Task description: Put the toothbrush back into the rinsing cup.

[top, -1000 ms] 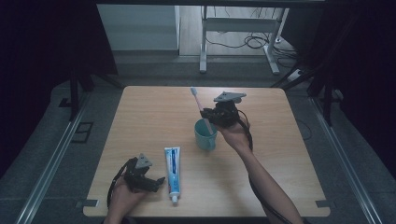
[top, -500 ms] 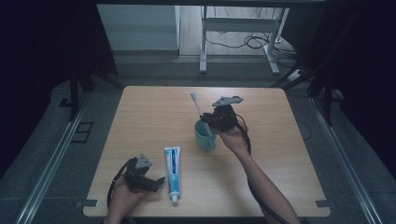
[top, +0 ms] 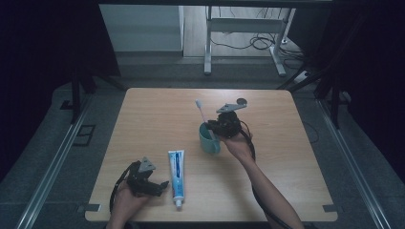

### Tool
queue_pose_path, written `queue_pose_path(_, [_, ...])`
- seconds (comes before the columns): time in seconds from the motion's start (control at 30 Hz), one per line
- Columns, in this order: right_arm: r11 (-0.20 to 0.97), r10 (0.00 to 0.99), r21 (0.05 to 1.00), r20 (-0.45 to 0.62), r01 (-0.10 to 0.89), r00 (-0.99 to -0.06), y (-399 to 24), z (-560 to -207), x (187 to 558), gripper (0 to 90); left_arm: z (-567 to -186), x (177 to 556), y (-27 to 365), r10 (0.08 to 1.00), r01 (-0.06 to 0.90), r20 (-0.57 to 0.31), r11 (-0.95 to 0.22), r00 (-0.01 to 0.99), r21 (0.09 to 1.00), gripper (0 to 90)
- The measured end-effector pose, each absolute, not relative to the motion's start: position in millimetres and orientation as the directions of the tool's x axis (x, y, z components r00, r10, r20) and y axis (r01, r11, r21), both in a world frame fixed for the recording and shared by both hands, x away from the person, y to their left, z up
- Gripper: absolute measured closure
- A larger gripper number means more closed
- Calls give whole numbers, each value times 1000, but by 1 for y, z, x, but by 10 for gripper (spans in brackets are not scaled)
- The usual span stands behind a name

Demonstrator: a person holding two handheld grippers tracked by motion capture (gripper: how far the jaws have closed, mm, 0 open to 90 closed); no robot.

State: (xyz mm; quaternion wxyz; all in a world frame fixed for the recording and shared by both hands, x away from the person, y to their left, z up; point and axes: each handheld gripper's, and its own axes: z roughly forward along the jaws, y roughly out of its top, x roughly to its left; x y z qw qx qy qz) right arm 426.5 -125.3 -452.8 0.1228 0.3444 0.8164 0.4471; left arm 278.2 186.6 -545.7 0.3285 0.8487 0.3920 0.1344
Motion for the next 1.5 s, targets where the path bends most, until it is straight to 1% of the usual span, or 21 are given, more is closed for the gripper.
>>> queue_pose_path(0.5, [390, 673, 783, 117, 484, -731, -117, -474, 429, 777, -546, 278, 187, 754, 577, -27, -479, 656, 662, 0])
queue_pose_path(0.83, [403, 673, 767, 121, 499, -730, -118, -477, 430, 770, -546, 278, 187, 754, 577, -27, -479, 656, 661, 0])
queue_pose_path(0.87, [401, 669, 773, 119, 491, -734, -118, -476, 429, 746, -546, 278, 187, 754, 577, -27, -479, 656, 662, 0])
queue_pose_path(1.03, [410, 664, 779, 103, 476, -741, -118, -473, 428, 736, -546, 278, 187, 754, 577, -27, -479, 656, 662, 0])
queue_pose_path(1.23, [420, 663, 790, 68, 446, -745, -122, -465, 424, 664, -546, 278, 187, 755, 578, -28, -477, 656, 662, 0])
queue_pose_path(1.4, [428, 654, 792, 62, 436, -754, -125, -459, 421, 551, -546, 278, 187, 754, 577, -28, -477, 656, 663, 0])
queue_pose_path(1.43, [428, 654, 792, 62, 436, -754, -125, -459, 421, 551, -546, 278, 187, 754, 577, -28, -477, 656, 663, 0])
queue_pose_path(1.47, [432, 644, 789, 69, 437, -762, -127, -457, 421, 518, -546, 278, 187, 755, 578, -28, -477, 656, 662, 0])
queue_pose_path(1.5, [436, 640, 787, 70, 436, -765, -128, -456, 420, 508, -546, 278, 187, 754, 578, -29, -477, 656, 662, 0])
